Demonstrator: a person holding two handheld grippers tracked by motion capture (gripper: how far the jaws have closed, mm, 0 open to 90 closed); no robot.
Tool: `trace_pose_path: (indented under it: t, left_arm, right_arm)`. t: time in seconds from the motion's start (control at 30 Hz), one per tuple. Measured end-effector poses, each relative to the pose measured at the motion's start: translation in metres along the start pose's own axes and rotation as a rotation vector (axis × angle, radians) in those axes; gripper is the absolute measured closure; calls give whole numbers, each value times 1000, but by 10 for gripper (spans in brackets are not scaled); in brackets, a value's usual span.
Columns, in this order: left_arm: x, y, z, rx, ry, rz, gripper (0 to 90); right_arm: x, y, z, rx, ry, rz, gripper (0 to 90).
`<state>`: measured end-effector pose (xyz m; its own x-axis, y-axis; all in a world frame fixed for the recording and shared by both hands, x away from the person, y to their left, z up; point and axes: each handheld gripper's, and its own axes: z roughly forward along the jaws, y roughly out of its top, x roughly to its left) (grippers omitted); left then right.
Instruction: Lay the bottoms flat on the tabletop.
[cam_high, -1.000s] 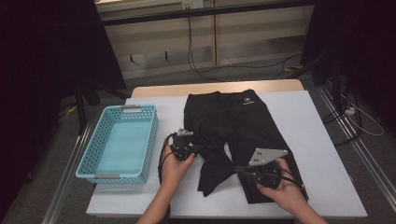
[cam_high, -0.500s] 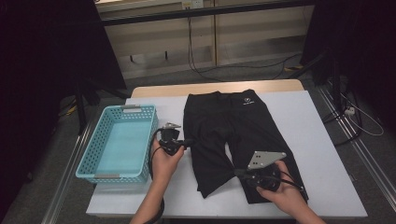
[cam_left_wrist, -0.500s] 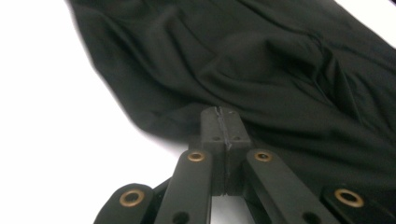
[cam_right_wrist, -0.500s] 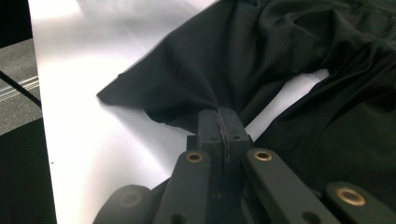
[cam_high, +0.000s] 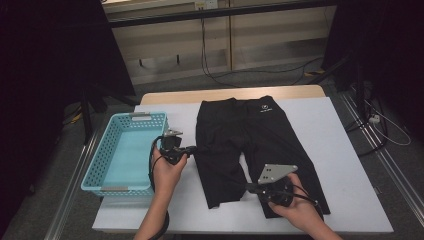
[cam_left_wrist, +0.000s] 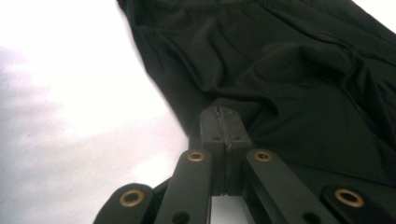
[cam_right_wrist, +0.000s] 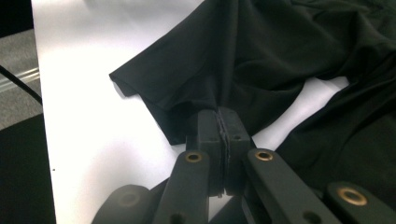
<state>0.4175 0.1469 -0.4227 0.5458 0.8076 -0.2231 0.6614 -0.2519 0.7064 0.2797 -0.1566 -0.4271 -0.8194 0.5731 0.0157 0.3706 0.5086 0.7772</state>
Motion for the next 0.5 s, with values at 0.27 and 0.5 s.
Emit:
trace_pose_path:
  t: [0.27,0.5]
  left_arm:
    - [-7,-10,6,37,-48,4,652]
    - [-15,-27,-8,54,-18,48,406]
  right_arm:
    - [1,0,8,29,7,-14,890]
    - [0,1,11,33,15,-19,887]
